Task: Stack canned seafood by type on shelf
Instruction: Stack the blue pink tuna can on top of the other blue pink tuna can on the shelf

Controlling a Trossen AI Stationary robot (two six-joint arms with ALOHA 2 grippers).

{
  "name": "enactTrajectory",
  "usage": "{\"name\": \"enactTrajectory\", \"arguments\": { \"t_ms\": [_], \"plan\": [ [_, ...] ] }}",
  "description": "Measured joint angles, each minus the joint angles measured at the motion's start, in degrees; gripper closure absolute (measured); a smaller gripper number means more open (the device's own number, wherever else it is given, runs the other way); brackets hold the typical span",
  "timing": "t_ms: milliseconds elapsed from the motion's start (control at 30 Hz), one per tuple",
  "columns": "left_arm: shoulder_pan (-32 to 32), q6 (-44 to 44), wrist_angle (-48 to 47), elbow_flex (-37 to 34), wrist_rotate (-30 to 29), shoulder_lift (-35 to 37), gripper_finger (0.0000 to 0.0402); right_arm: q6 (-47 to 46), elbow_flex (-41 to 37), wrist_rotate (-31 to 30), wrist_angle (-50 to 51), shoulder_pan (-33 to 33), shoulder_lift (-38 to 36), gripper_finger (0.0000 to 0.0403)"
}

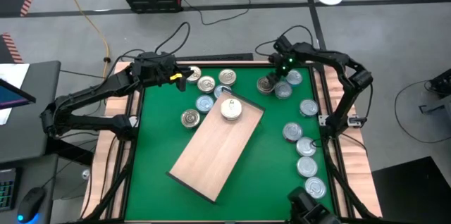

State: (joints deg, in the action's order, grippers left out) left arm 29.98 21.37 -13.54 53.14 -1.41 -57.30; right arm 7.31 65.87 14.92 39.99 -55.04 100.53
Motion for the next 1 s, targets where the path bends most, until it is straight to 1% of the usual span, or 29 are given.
{"name": "enactTrajectory", "arguments": {
  "t_ms": [67, 233, 333, 367, 400, 467, 567, 733, 833, 1000],
  "plan": [
    [0.0, 0.0, 0.0, 0.0, 0.0, 0.0, 0.031, 0.1, -1.5, 0.2, -0.4, -0.4, 0.0, 0.0194],
    [0.0, 0.0, 0.0, 0.0, -0.1, 0.0, 0.031, 0.3, -4.0, 1.2, -2.3, -0.2, -0.3, 0.0299],
    [0.0, 0.0, 0.0, 0.0, -0.3, 0.0, 0.031, -2.5, -4.1, 1.0, -2.7, -0.2, -0.4, 0.0368],
    [0.0, 0.0, 0.0, 0.0, -0.3, 0.0, 0.031, -3.6, -4.1, 1.0, -2.7, -0.6, -0.4, 0.0382],
    [0.0, 0.0, 0.0, 0.0, -0.3, 0.0, 0.031, -4.9, -4.1, 0.1, -2.7, -0.9, -0.4, 0.0388],
    [0.0, 0.1, 0.0, 0.0, -0.3, 0.0, 0.031, -7.5, -4.1, -3.3, -2.3, -1.7, -0.3, 0.0385],
    [0.0, 0.3, 0.1, 0.0, -0.4, 0.0, 0.031, -9.0, -4.7, -6.7, 0.4, -2.9, 0.3, 0.0385],
    [0.0, 0.3, 0.1, 0.0, -0.4, 0.0, 0.031, -9.0, -4.4, -6.6, 0.4, -5.0, 0.1, 0.0386],
    [0.0, 0.3, 0.2, 0.0, -0.4, 0.0, 0.031, -9.2, -3.4, -6.7, 1.6, -5.5, 0.1, 0.0374],
    [0.0, 0.4, 0.2, 0.0, -0.4, 0.0, 0.031, -6.8, 1.5, -6.7, 5.1, -6.2, -1.9, 0.035]
  ]
}}
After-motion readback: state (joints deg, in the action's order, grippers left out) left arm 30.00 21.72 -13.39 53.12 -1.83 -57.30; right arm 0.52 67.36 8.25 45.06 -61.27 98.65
